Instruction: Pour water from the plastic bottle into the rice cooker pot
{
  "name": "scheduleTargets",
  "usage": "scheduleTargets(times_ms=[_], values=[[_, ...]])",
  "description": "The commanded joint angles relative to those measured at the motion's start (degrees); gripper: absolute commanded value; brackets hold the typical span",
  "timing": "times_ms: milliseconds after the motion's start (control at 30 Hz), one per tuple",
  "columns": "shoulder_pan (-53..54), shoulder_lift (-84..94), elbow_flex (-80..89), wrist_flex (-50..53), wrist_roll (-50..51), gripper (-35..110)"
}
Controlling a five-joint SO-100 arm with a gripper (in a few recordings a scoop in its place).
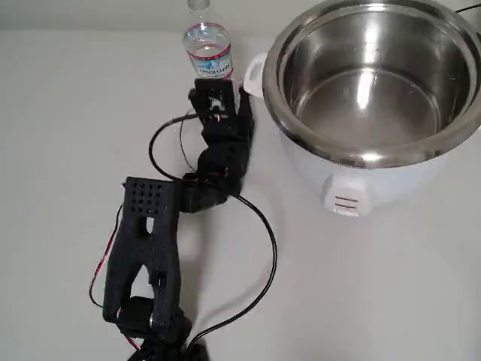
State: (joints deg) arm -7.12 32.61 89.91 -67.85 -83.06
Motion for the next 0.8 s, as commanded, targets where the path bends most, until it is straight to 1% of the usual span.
scheduleTargets(times_ms=[0, 567, 667, 767], values=[[-1.32, 13.54, 10.90, -2.99, 2.11, 45], [-0.70, 41.40, 43.86, -2.11, 8.26, 45], [-0.44, 49.31, 51.06, 0.97, 11.34, 45], [0.18, 59.68, 57.83, 8.00, 15.73, 45]])
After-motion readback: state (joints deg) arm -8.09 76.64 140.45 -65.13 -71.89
